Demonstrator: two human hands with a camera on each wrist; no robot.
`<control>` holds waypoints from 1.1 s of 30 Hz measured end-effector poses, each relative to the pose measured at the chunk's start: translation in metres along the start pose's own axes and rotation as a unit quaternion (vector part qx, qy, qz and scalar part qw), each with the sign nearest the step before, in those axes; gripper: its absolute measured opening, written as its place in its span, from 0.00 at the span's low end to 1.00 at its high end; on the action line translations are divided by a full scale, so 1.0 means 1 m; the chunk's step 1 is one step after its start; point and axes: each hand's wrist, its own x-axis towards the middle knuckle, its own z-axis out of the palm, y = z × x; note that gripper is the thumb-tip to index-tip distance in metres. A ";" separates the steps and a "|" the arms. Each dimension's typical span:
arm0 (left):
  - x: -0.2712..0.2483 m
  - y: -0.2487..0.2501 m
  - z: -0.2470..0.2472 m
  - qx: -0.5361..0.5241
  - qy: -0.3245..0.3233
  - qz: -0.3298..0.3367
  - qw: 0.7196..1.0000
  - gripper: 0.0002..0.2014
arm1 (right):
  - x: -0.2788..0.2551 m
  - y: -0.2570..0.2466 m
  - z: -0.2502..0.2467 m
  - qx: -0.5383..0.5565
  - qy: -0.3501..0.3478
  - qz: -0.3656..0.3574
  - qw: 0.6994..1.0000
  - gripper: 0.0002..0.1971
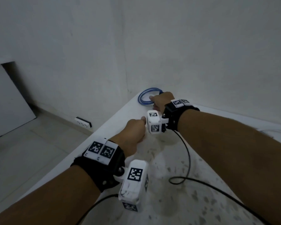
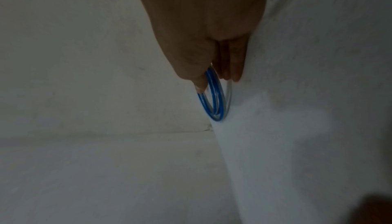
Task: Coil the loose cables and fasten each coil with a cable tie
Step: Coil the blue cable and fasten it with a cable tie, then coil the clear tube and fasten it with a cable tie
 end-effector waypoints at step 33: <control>0.000 0.002 0.001 -0.027 0.024 -0.022 0.999 0.17 | -0.061 -0.015 -0.042 -0.345 0.045 -0.148 0.926 0.22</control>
